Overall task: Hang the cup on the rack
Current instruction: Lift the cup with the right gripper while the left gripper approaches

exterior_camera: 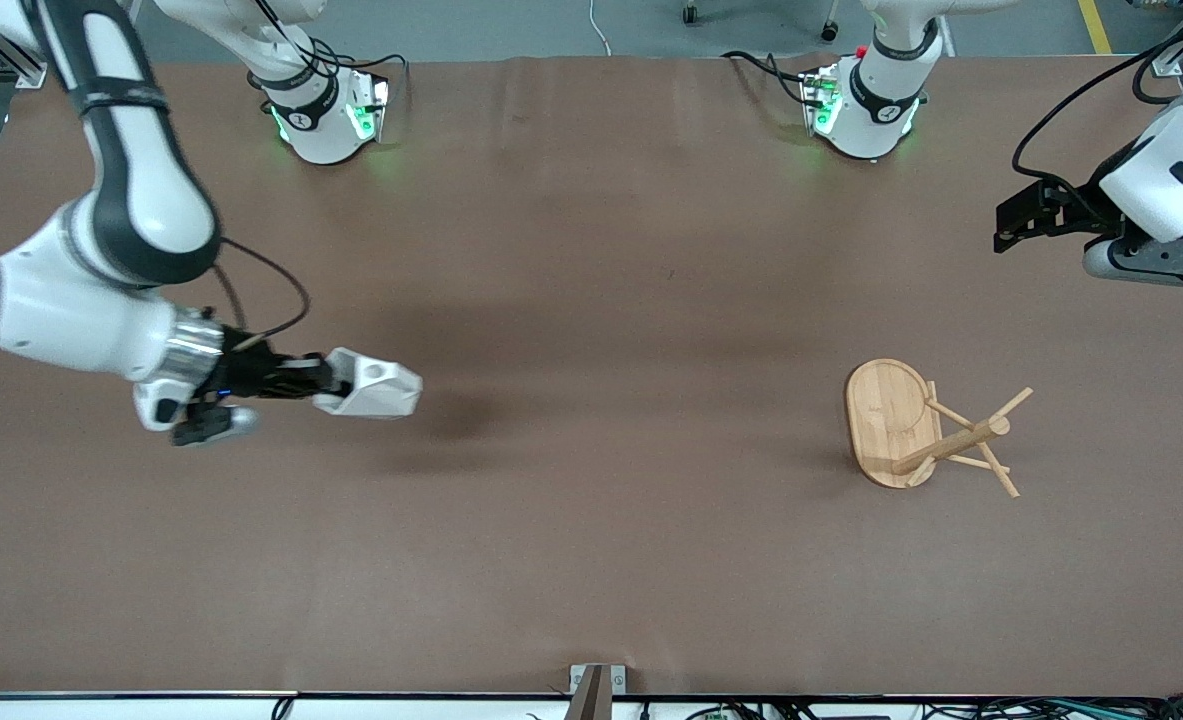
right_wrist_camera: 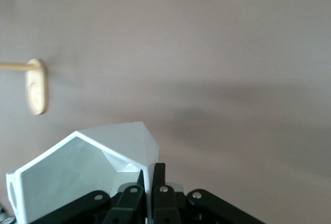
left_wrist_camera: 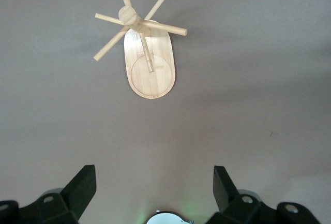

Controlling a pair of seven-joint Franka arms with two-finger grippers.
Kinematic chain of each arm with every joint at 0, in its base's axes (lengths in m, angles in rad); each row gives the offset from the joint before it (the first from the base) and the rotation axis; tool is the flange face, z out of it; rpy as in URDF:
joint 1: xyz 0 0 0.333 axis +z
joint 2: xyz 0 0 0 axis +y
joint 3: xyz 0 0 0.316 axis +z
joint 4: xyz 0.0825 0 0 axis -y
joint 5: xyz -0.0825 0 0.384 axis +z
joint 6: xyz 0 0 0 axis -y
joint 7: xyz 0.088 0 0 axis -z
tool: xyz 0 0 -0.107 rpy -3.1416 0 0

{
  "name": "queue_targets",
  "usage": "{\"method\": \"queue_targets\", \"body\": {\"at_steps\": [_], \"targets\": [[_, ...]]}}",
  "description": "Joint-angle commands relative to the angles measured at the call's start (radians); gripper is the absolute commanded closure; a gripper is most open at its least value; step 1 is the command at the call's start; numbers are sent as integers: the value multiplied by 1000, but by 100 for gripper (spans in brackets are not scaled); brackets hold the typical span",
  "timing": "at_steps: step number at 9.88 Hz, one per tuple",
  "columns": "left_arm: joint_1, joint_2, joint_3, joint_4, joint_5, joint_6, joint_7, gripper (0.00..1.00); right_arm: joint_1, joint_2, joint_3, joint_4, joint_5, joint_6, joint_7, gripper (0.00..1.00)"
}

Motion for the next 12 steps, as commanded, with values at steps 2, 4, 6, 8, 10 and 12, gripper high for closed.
{"method": "queue_targets", "body": {"at_steps": [2,4,6,8,10,12], "targets": [[-5,12,-43,-6,-31,0,13,0,21,16,143,-6,172,26,11,99],[-3,-20,-136,-5,-90,-44,15,0,71,21,174,-6,308,38,8,99],[-3,-48,-230,9,-161,-35,8,0,105,26,205,-6,442,38,0,99],[-3,-62,-285,-2,-218,17,10,0,107,24,245,-6,573,39,-5,99],[-2,-63,-385,-45,-215,119,10,0,108,24,249,-11,608,39,-12,99],[-5,-42,-451,-49,-212,169,18,0,120,21,251,-11,628,39,-12,99]]}}
